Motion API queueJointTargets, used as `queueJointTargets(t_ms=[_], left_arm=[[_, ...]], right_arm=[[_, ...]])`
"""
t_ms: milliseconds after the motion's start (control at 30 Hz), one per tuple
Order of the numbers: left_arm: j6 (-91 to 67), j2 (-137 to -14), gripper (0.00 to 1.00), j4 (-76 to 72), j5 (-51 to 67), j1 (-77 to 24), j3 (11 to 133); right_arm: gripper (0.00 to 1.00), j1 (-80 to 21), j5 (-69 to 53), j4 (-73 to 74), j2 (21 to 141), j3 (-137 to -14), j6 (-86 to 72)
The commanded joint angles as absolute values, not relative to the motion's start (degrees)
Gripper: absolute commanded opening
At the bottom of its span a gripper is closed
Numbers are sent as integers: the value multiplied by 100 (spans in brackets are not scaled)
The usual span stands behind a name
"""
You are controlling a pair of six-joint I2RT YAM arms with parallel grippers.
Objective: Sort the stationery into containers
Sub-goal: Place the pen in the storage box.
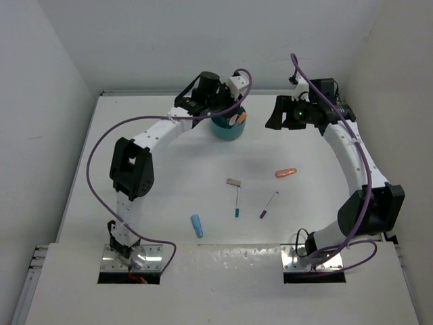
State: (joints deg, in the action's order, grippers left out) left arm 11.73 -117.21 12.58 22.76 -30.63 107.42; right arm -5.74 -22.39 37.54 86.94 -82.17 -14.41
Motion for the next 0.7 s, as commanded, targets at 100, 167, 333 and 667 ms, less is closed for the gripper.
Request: queueJointTargets(t_ms=[100,167,333,667], left_arm=[[1547,-11935,0,765,2312,-3155,11048],[1556,-12075,0,677,2294,-3164,11048],[1810,-12269,0,528,2250,-3190,10996],[1820,-12577,59,536,1969,-3199,11328]], right_arm=[[68,-580,-2514,3542,8683,-8183,-1591],[68,-589,-2540,3516,8710,-8148,-1600],[68,-598,-2706,3507,8710,-8077,-1547],[69,-624,-2716,3630,8657,-8025,-1433]])
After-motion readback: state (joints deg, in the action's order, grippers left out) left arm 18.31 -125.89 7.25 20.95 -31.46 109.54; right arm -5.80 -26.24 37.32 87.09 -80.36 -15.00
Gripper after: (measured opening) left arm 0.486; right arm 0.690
